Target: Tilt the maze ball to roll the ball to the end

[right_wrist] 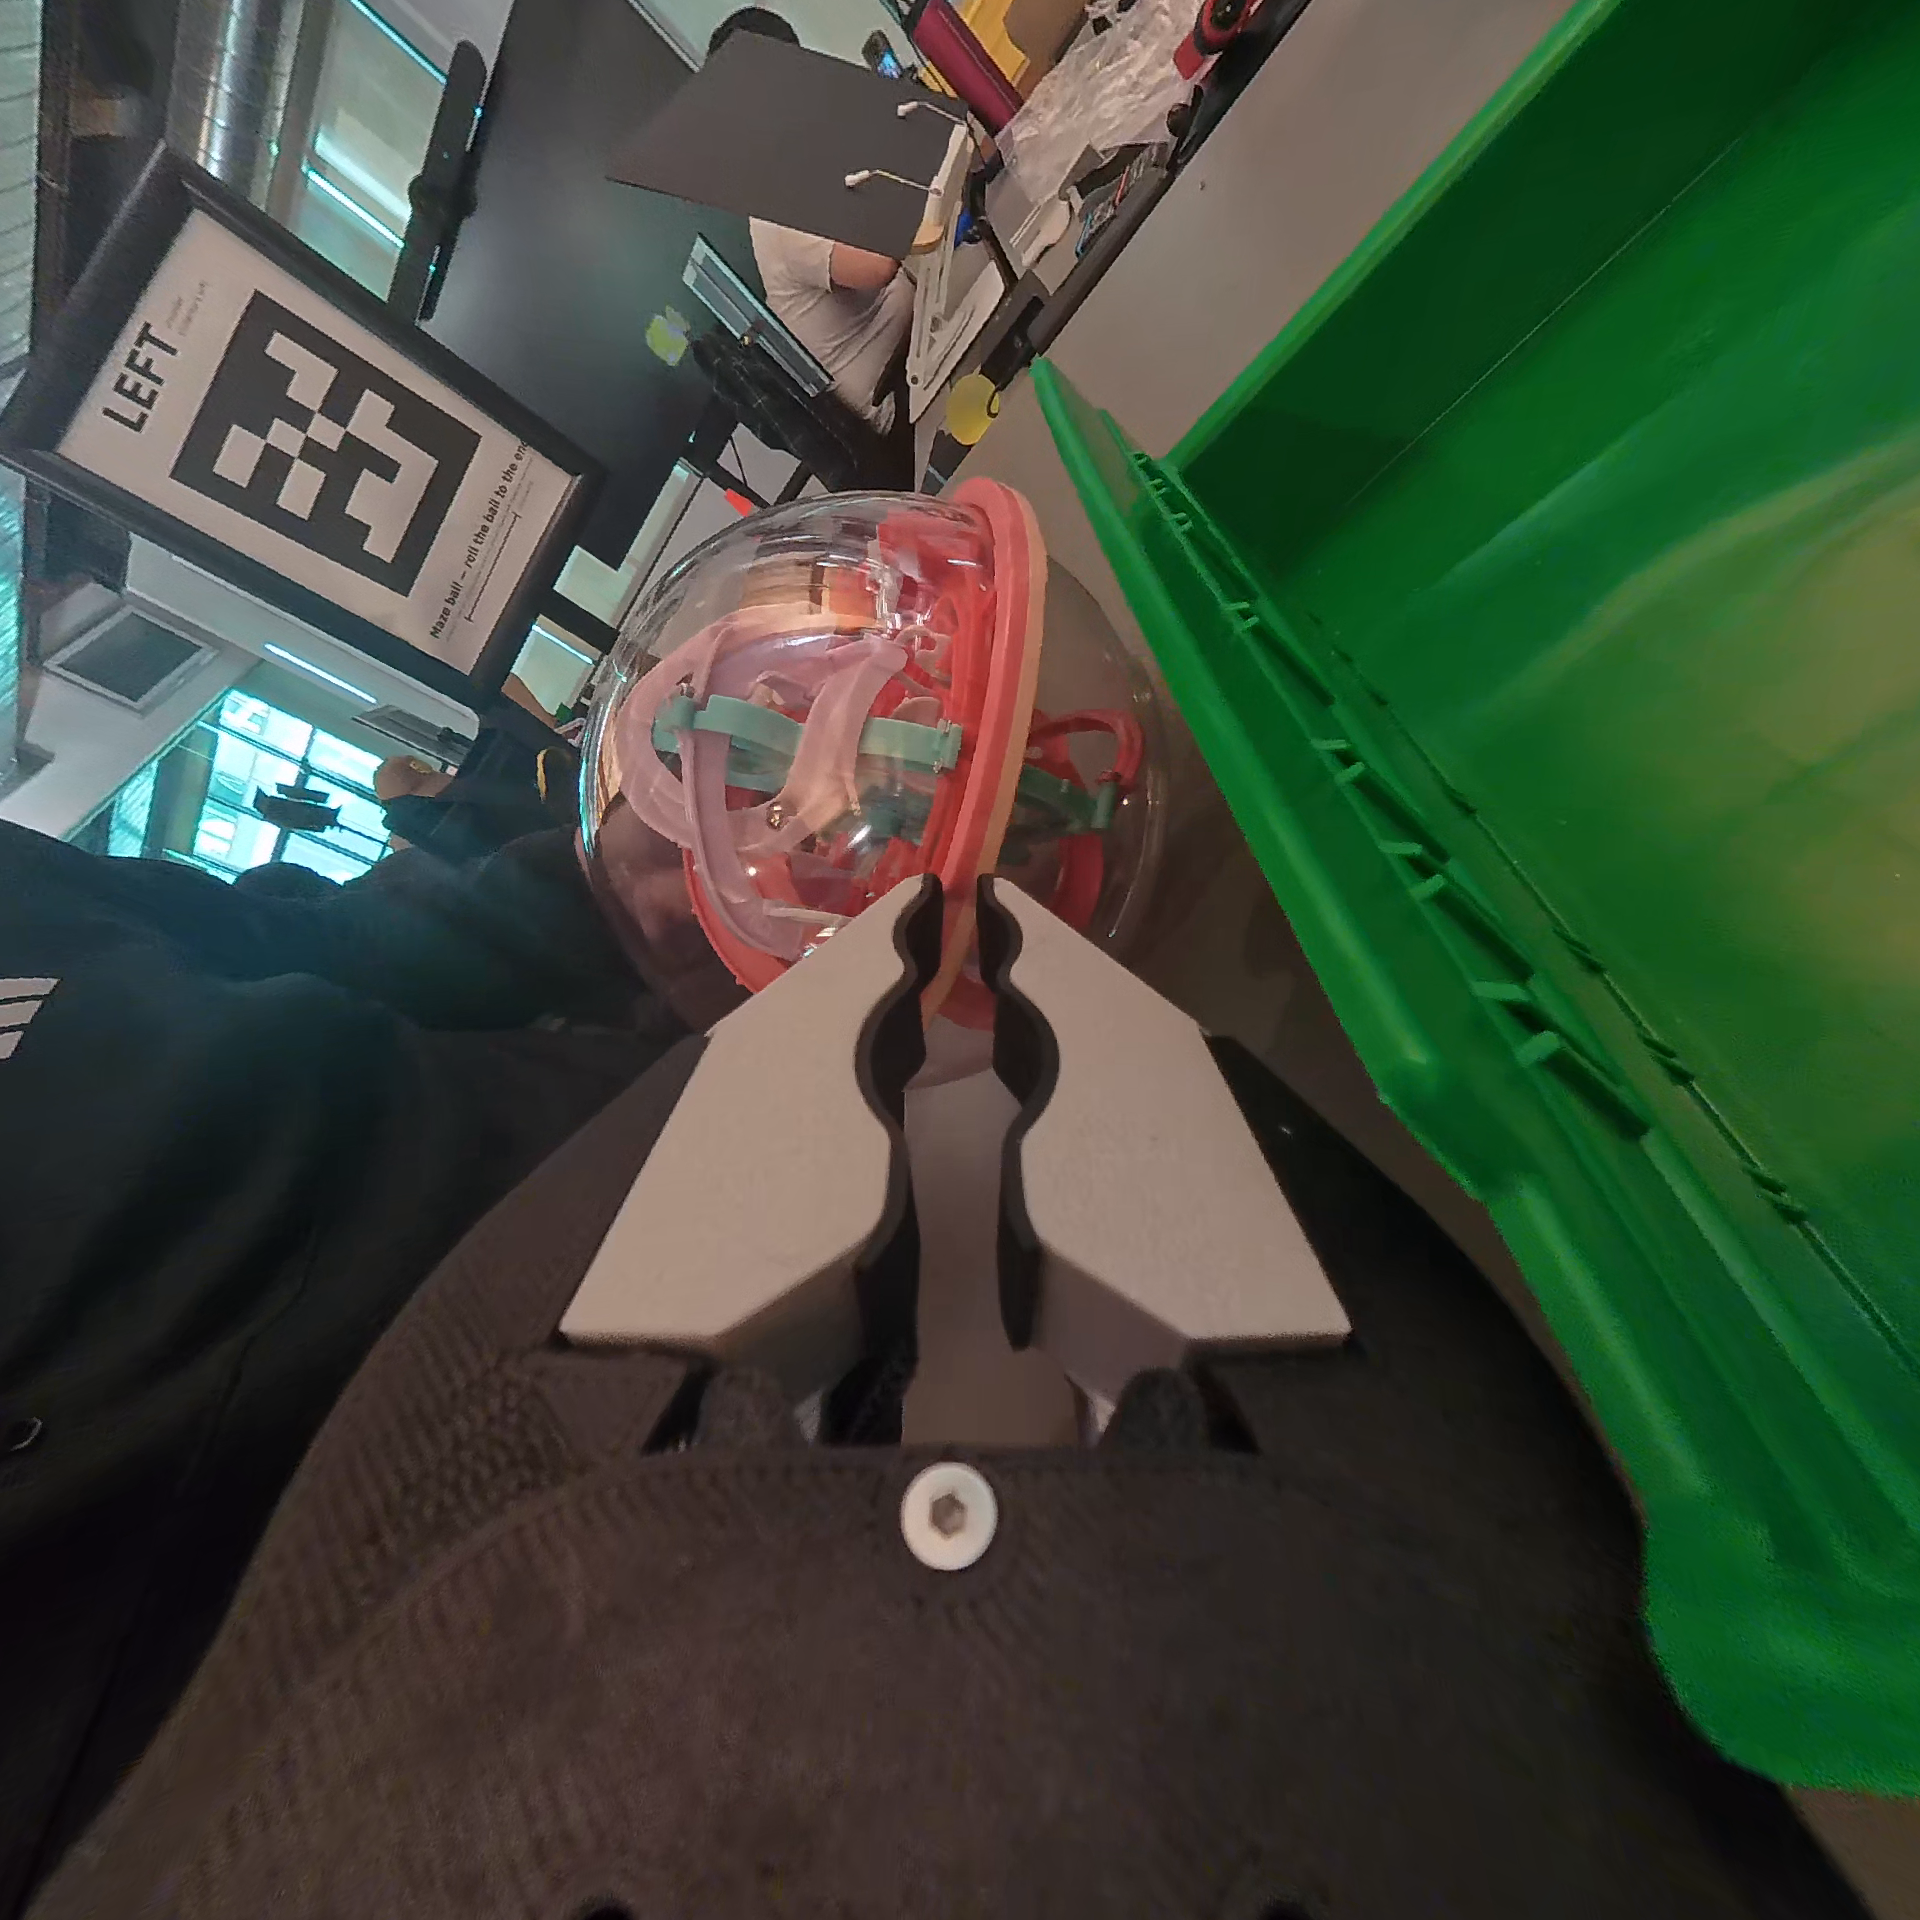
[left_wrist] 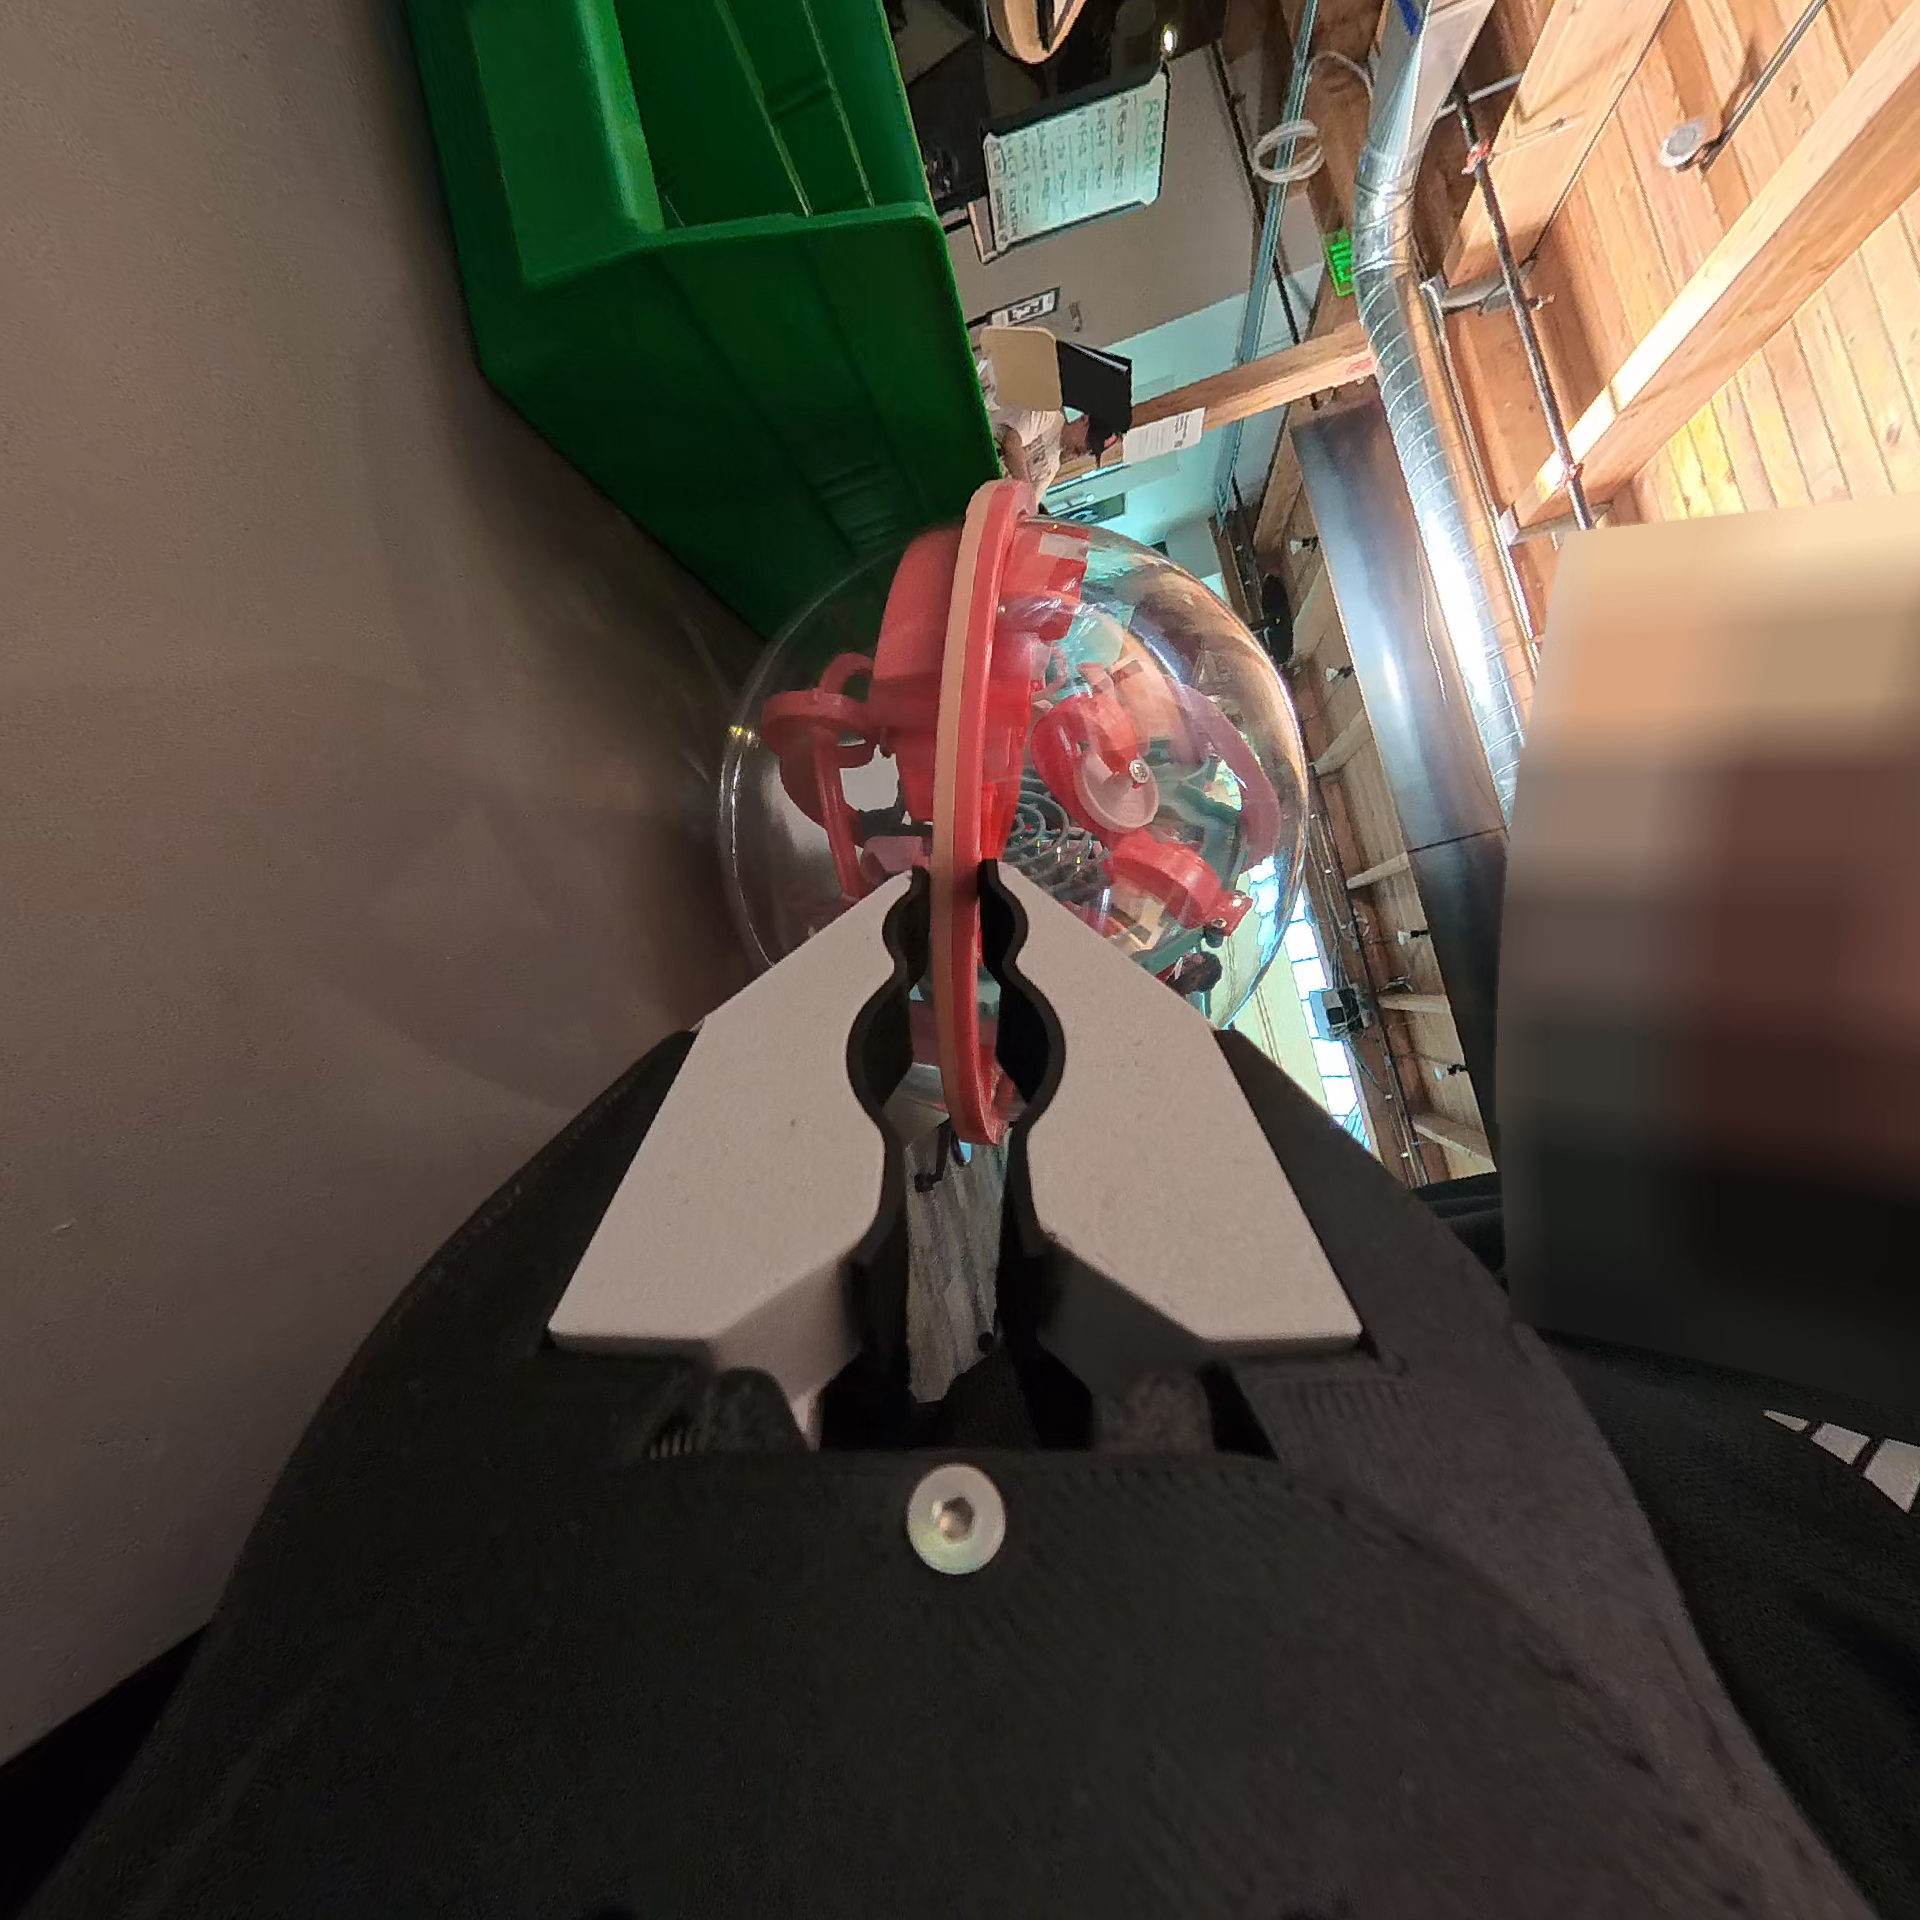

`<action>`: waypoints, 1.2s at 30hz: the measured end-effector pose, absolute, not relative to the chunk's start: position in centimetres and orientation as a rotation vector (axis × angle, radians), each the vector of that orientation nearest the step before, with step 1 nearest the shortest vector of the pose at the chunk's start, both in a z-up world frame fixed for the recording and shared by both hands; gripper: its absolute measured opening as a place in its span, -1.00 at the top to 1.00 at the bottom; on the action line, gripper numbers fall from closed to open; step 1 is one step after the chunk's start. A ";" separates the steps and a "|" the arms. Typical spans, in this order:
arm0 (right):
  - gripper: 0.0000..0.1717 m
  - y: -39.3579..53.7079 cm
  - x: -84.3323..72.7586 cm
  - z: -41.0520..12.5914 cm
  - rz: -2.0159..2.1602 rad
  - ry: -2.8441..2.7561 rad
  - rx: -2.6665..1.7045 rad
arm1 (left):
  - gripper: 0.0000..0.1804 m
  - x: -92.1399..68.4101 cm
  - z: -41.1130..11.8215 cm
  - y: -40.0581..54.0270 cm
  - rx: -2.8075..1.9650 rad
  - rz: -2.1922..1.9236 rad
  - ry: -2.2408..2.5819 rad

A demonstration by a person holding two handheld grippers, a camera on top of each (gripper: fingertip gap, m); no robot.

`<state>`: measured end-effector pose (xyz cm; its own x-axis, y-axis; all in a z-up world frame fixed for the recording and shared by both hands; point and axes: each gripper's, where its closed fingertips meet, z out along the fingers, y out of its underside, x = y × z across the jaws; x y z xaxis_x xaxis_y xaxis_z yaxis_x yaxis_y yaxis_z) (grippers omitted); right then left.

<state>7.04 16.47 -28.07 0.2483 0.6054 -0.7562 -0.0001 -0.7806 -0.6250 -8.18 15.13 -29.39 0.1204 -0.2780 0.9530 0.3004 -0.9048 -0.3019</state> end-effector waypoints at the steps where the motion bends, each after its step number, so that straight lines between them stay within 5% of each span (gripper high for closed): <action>1: 0.93 16.5 7.0 -28.1 1.567 -0.545 -2.017 | 0.92 -8.2 -29.4 15.1 -1.979 -1.840 -0.022; 36: 0.91 15.8 6.8 -28.0 1.710 -0.453 -1.927 | 0.92 -8.0 -29.5 14.6 -1.936 -1.868 -0.024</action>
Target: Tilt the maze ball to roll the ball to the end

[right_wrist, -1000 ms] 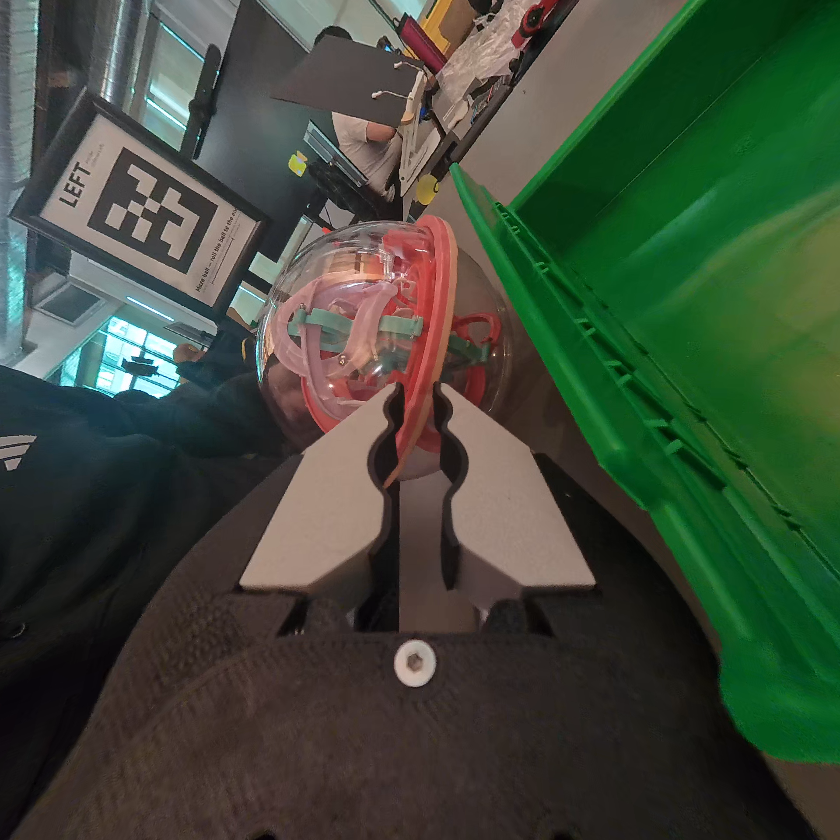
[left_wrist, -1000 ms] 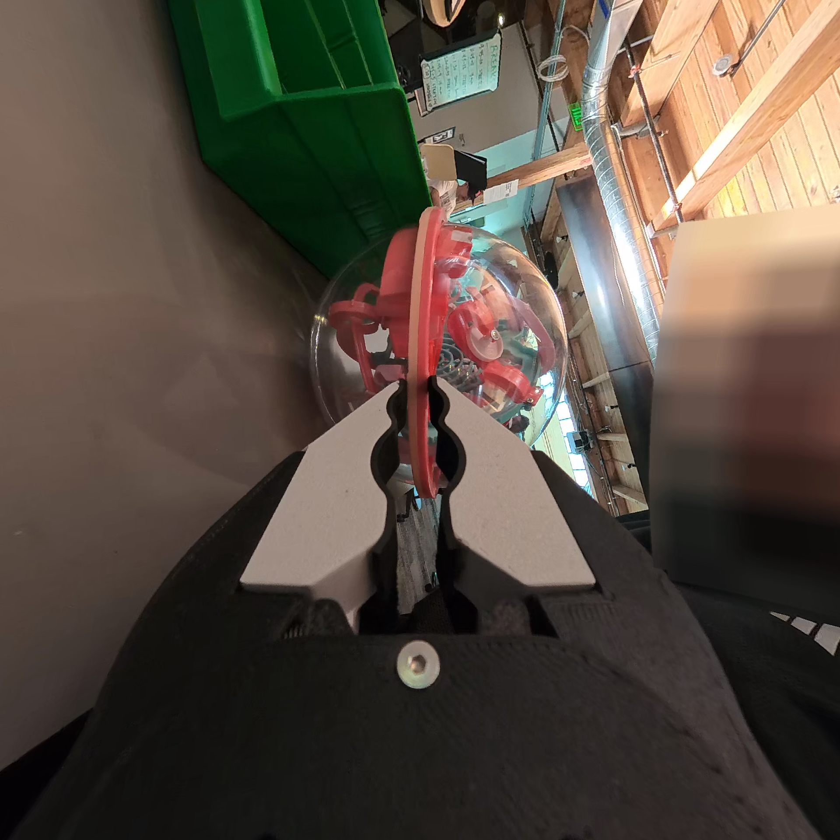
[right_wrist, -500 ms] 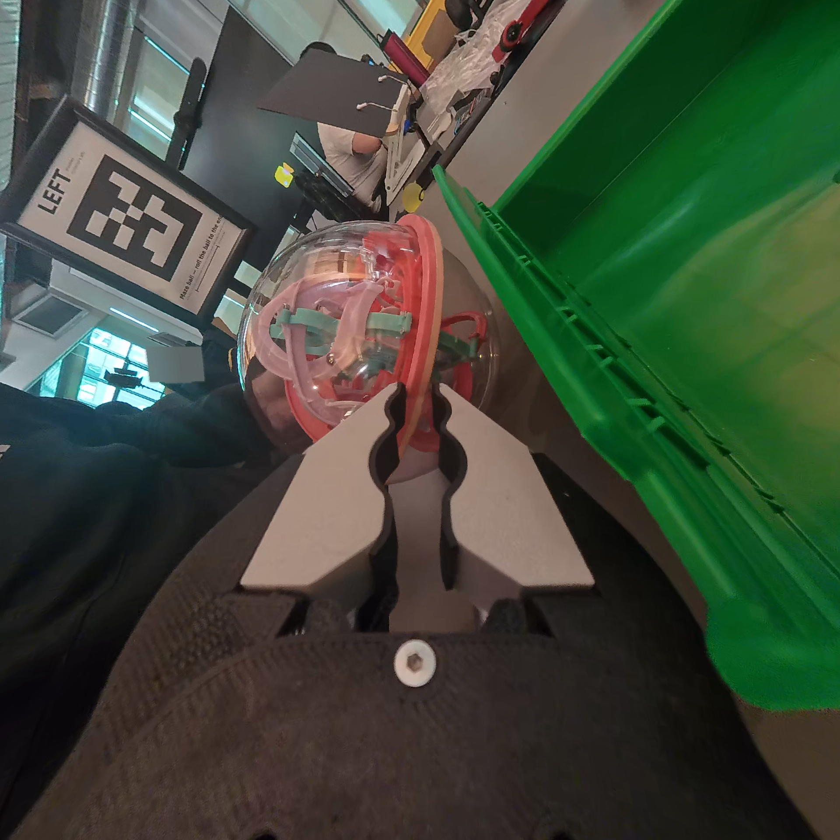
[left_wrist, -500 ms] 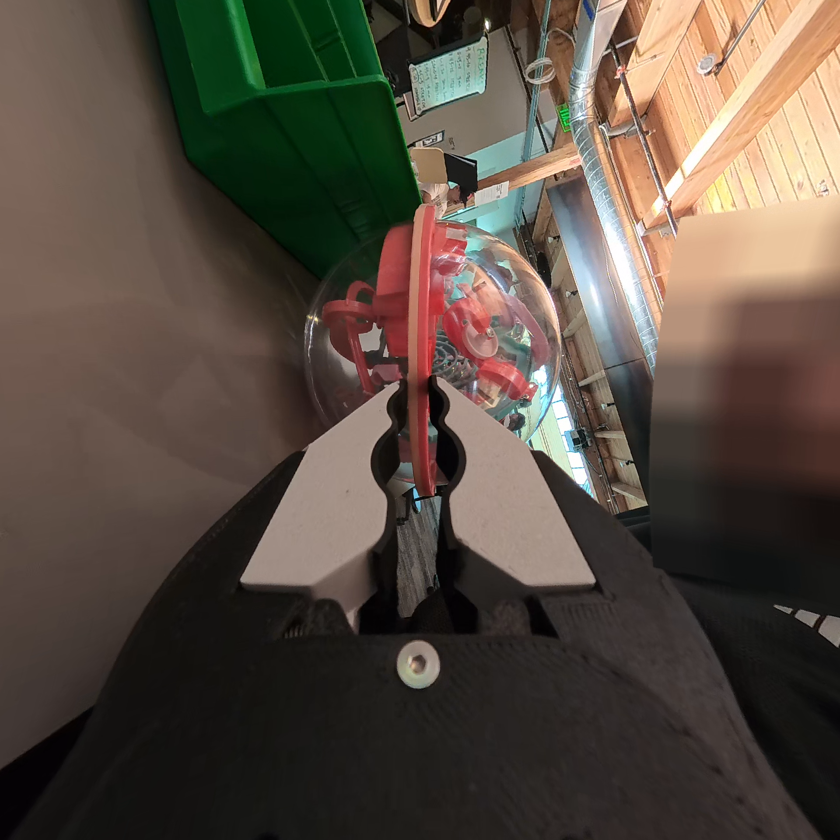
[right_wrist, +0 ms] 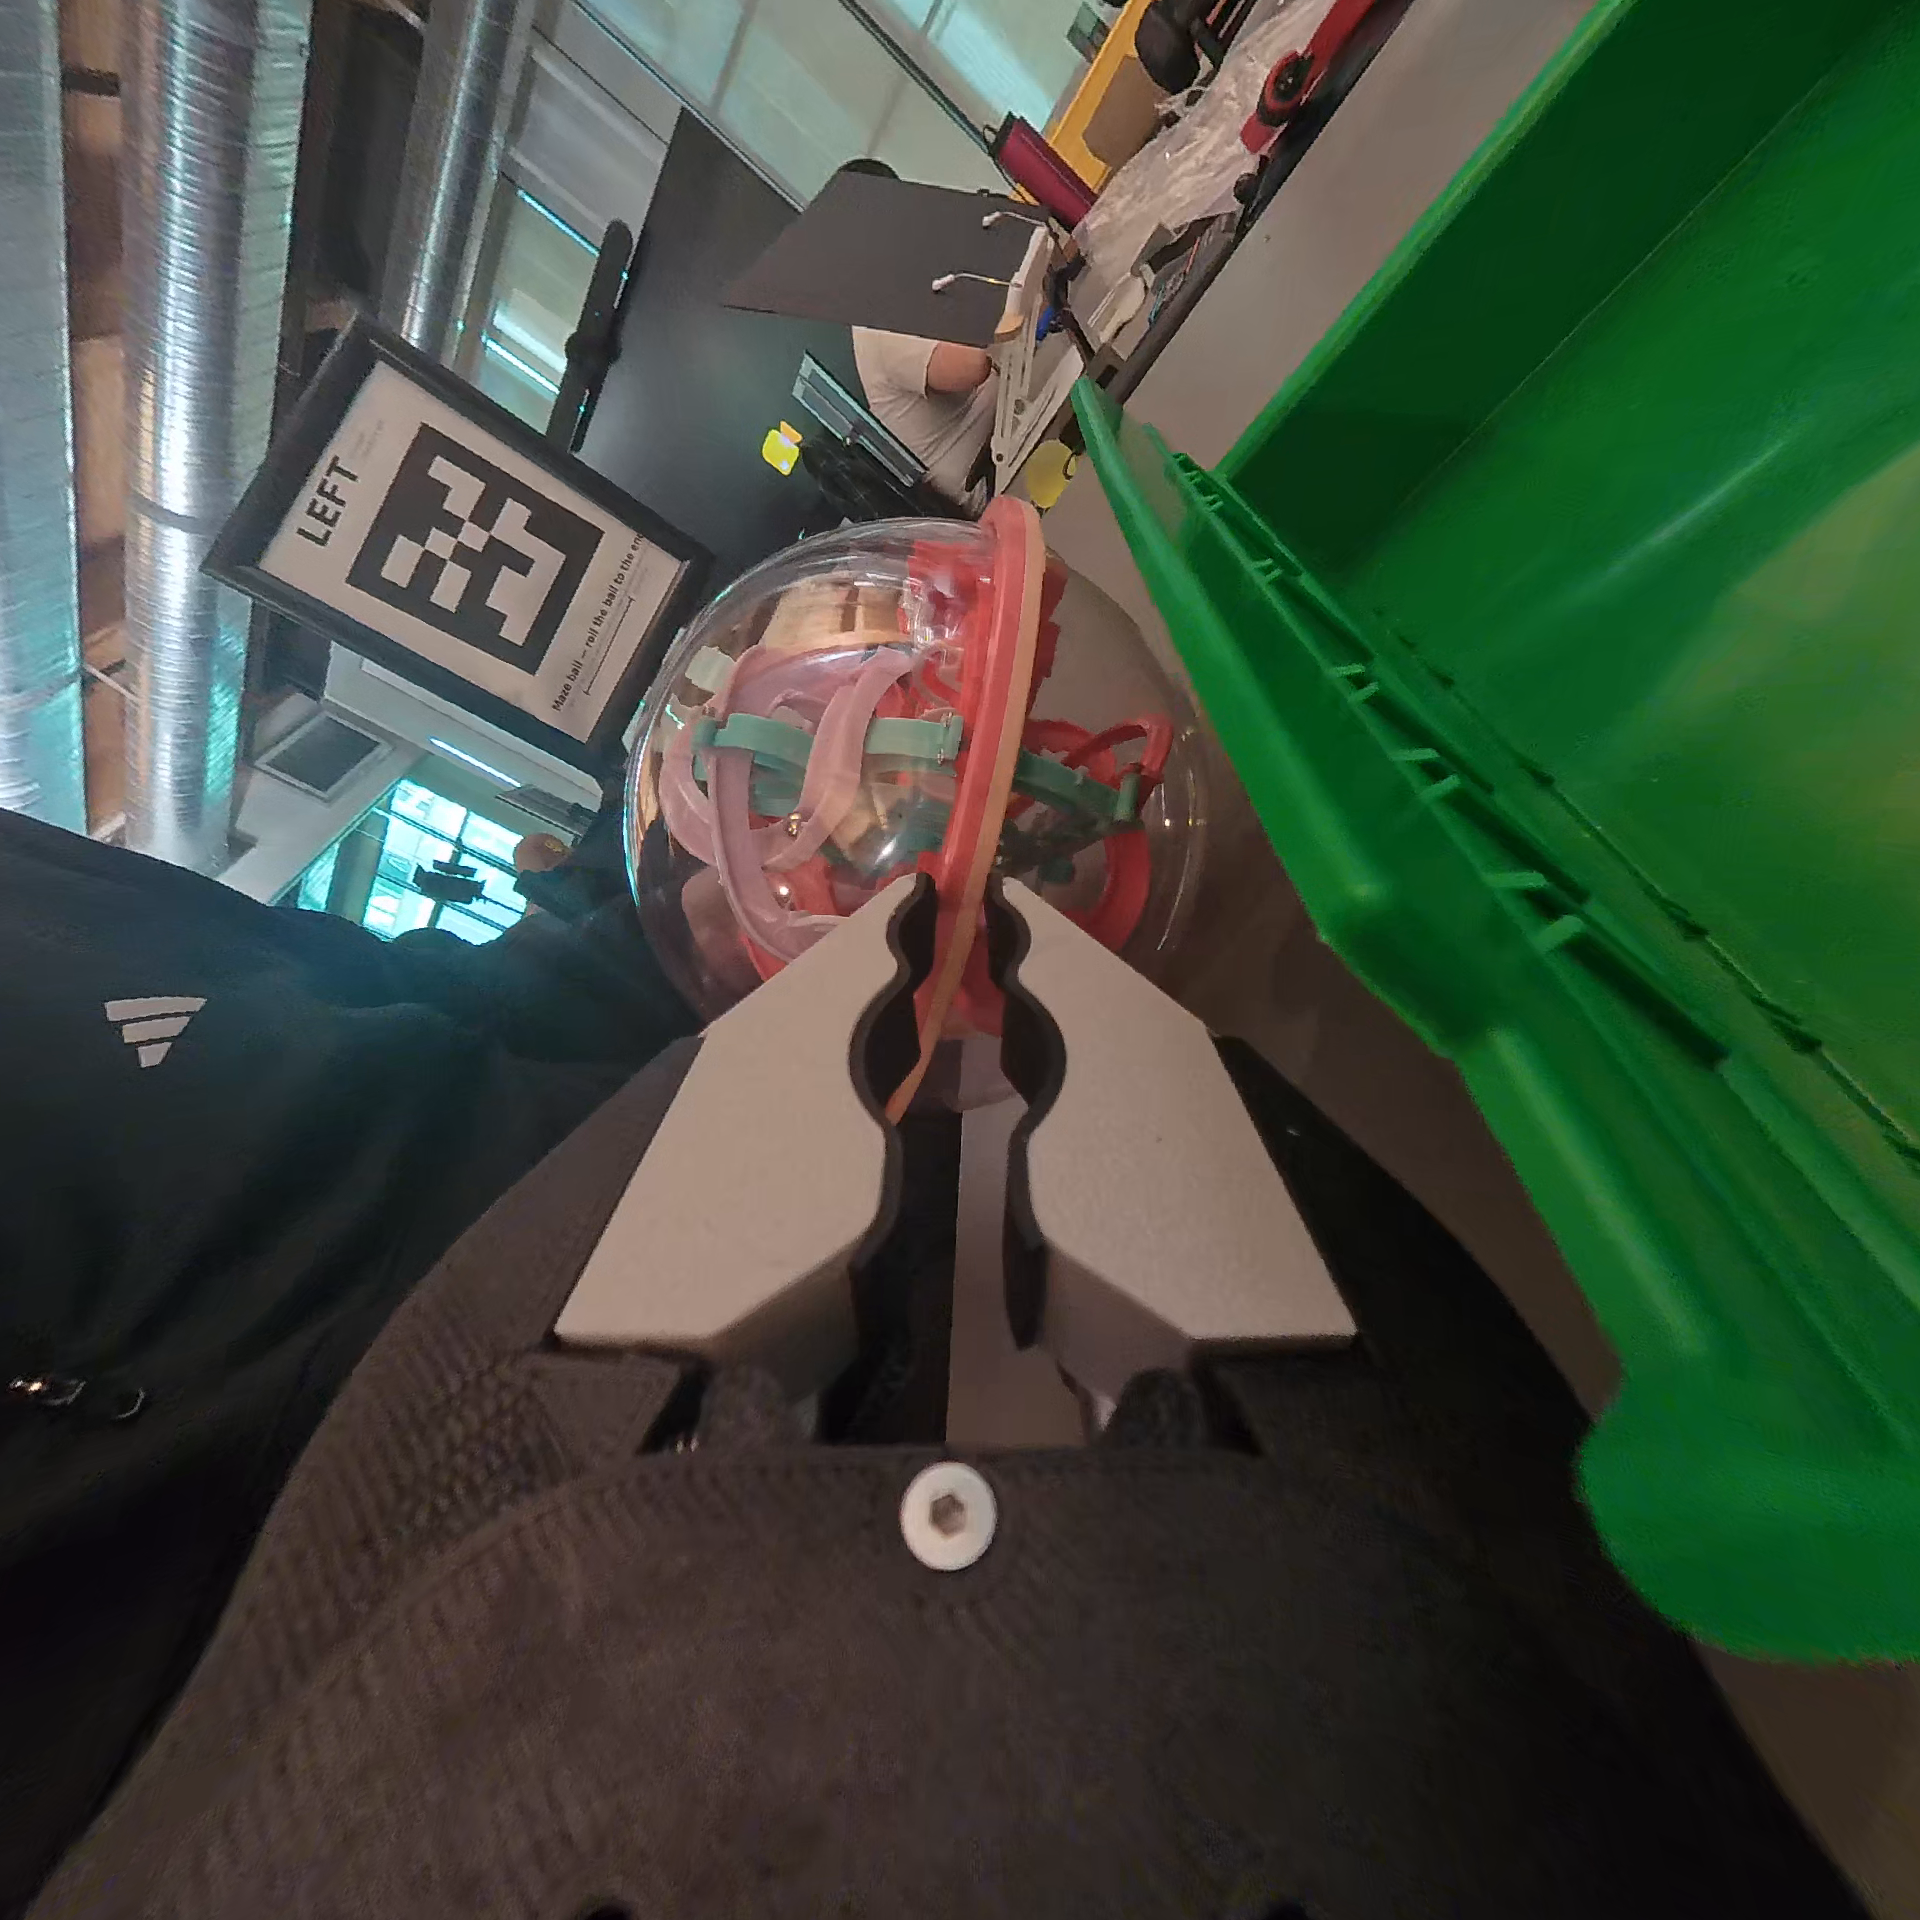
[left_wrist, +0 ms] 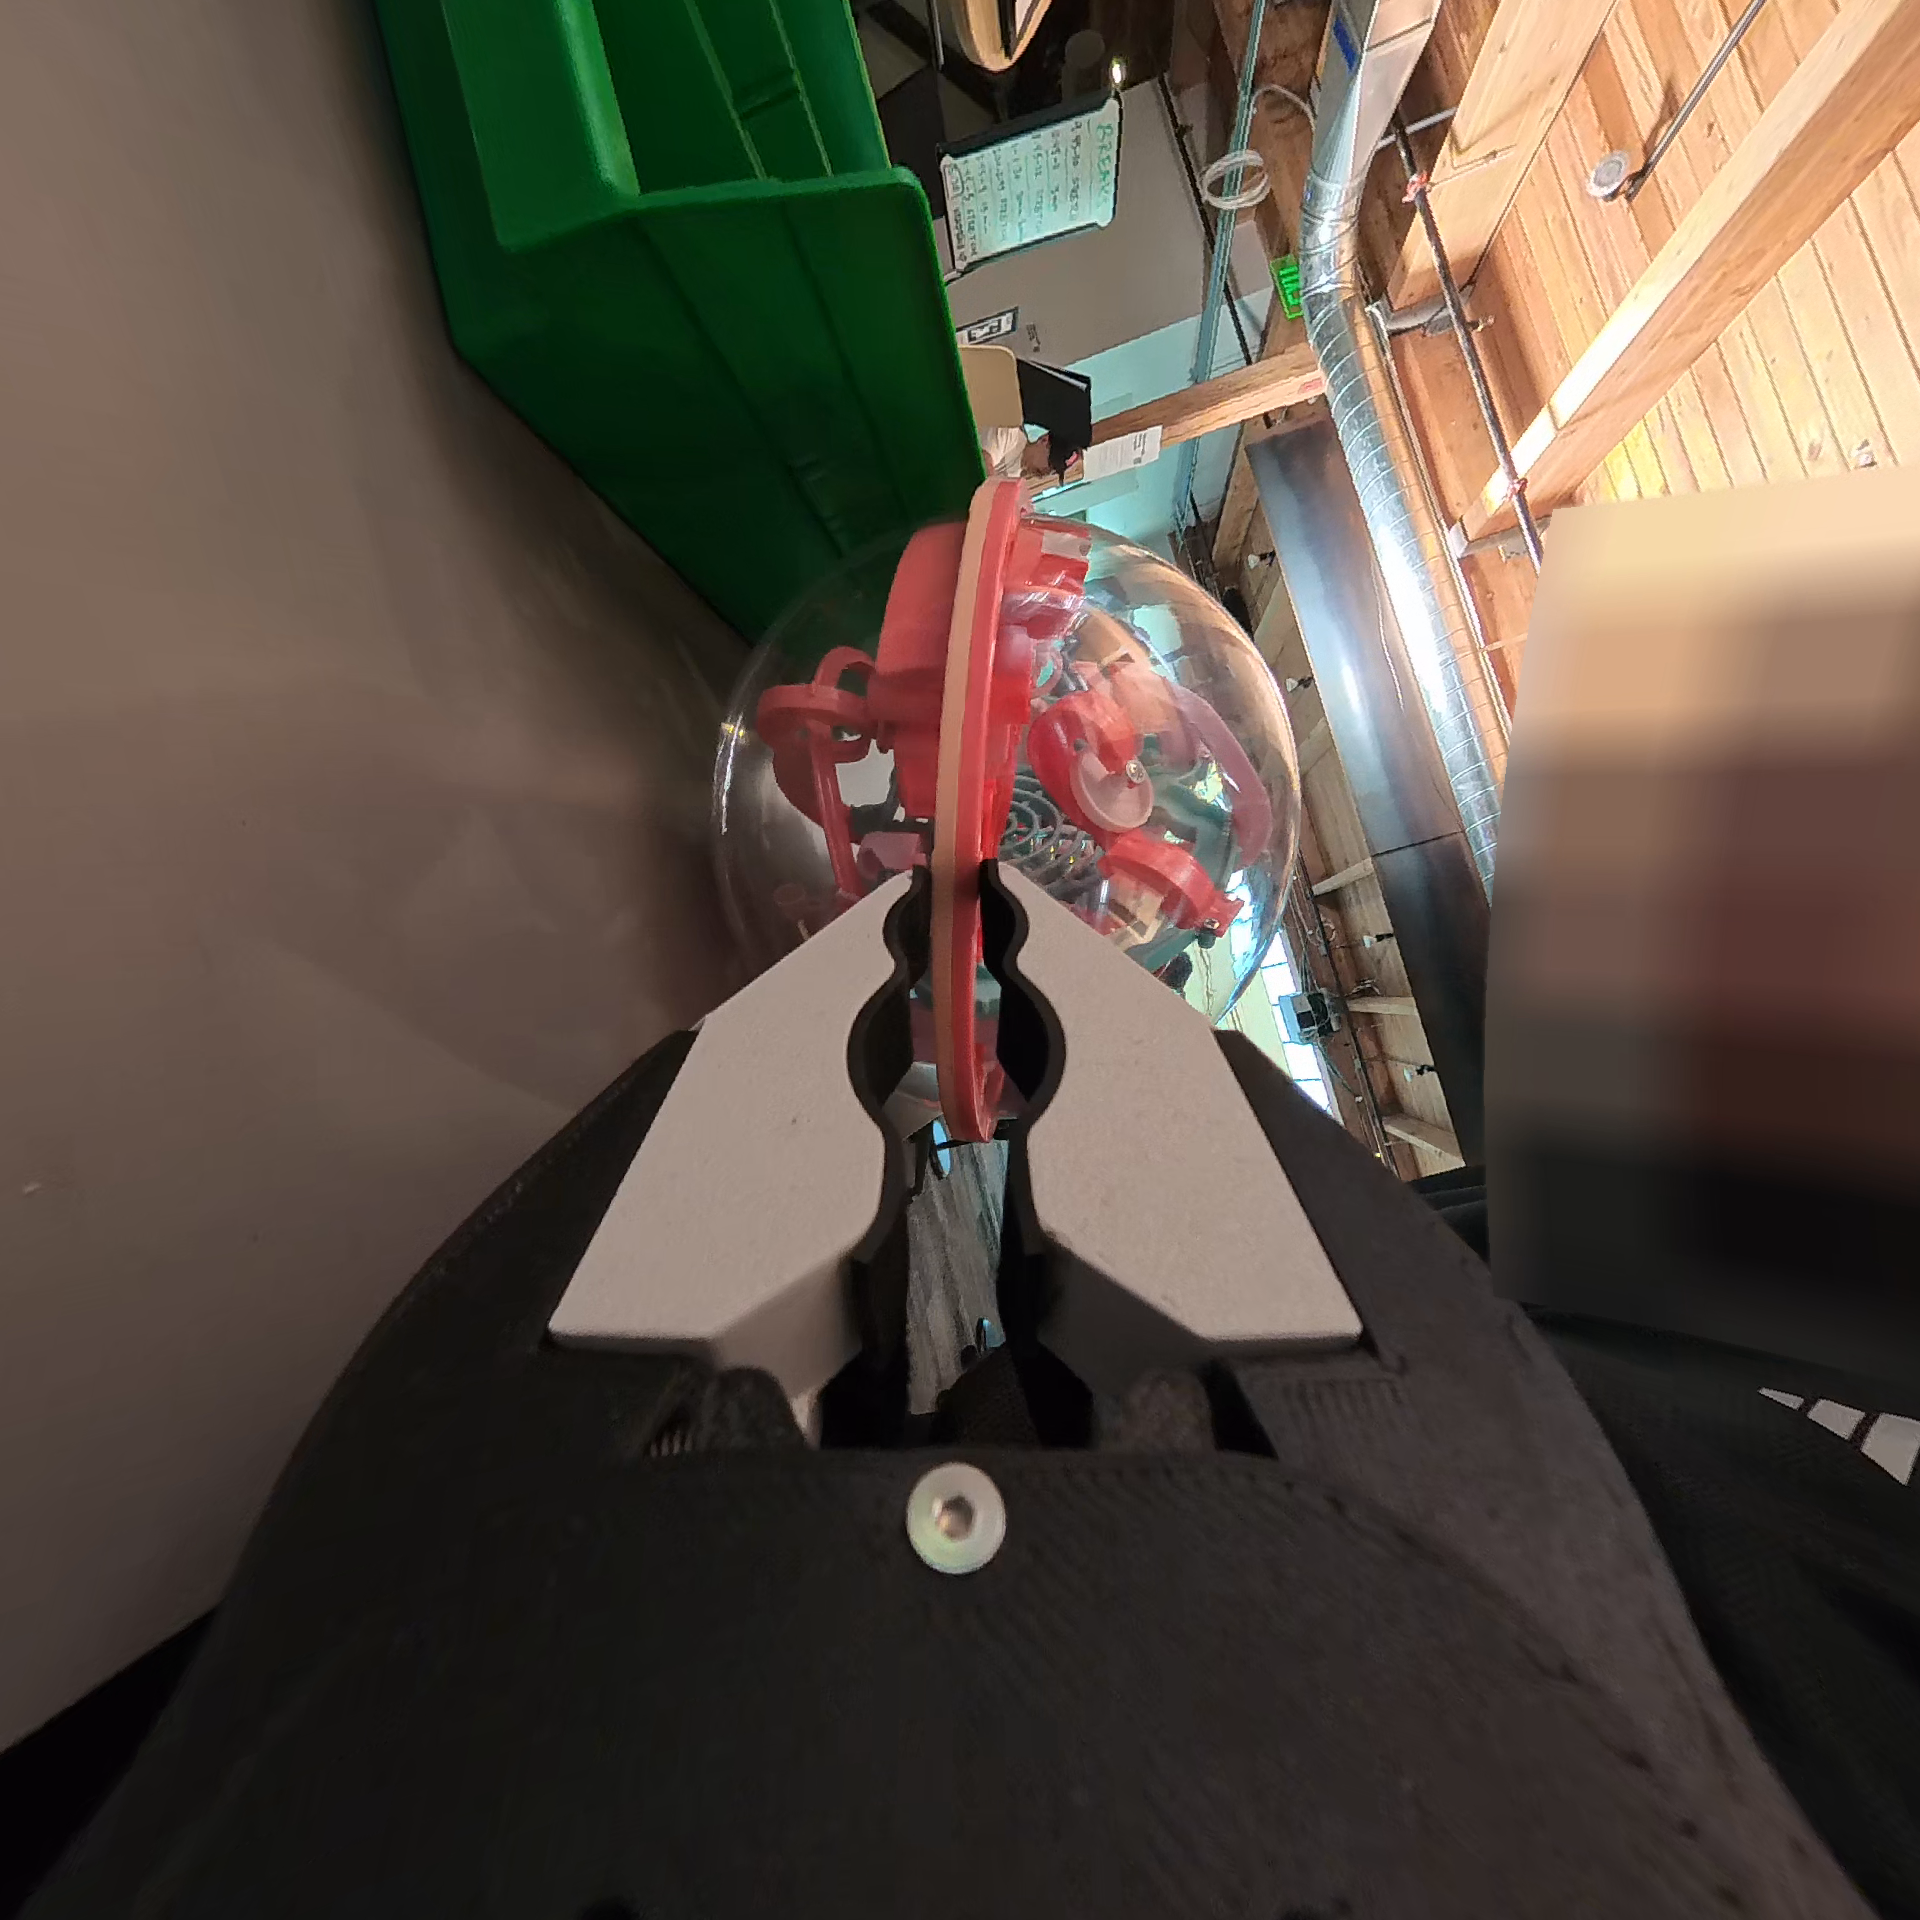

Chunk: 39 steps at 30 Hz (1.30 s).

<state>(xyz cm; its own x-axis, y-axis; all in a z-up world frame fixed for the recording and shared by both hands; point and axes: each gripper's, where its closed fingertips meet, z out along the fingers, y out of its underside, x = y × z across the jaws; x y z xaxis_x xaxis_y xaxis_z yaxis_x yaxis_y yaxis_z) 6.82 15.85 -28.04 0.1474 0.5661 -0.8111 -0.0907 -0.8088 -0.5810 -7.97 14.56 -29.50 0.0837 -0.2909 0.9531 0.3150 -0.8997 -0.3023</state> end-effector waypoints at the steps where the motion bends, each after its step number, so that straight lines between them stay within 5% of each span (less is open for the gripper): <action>1: 0.91 15.9 6.9 -28.0 1.707 -0.451 -1.926 | 0.92 -7.9 -29.6 14.5 -1.937 -1.870 -0.025; 39: 0.91 16.3 7.9 -26.8 1.632 -0.483 -1.930 | 0.92 -6.4 -30.7 13.6 -1.993 -1.882 0.042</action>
<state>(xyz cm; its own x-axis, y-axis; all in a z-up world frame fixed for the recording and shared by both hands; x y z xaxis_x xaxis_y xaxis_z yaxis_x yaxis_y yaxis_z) 7.91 16.35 -26.79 0.1940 0.6010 -0.7754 -0.0824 -0.7776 -0.6233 -6.40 13.60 -30.72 0.0942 -0.2887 0.9528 0.2460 -0.9206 -0.3033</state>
